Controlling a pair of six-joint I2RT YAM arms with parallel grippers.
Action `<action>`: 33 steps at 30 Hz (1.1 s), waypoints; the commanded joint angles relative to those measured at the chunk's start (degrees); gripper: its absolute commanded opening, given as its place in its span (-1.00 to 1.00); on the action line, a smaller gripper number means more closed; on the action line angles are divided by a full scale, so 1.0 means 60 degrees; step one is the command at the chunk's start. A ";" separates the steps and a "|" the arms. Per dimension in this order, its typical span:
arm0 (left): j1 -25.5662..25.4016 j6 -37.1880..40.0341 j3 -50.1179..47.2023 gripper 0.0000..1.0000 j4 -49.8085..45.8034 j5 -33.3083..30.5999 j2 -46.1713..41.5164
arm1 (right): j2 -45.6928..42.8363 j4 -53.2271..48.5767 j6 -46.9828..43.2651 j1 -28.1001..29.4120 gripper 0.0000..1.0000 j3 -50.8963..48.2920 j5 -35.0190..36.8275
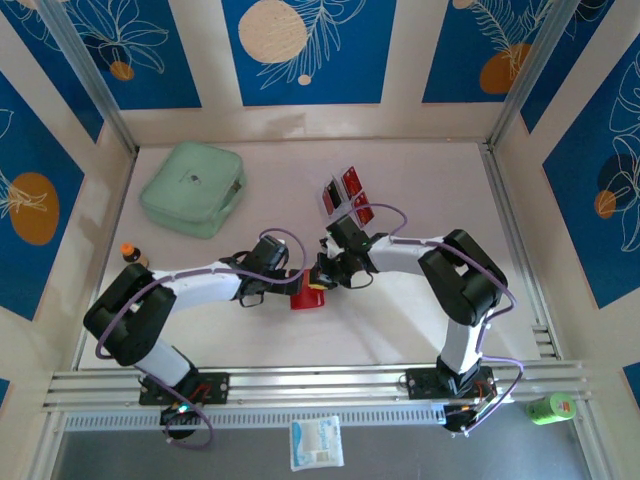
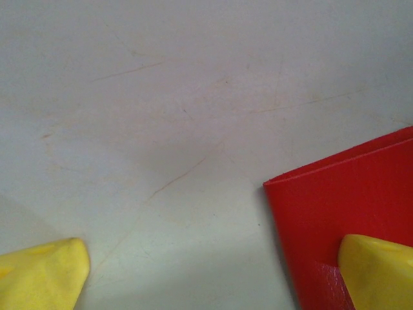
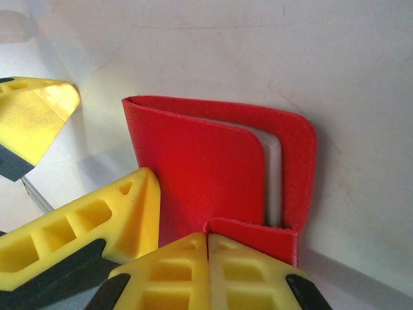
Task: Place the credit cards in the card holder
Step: Close the button on the card holder.
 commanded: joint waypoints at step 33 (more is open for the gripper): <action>0.0194 0.0049 0.1425 1.00 -0.1780 0.0304 -0.0586 | -0.3029 -0.1941 0.0105 -0.1094 0.22 -0.0257 0.0109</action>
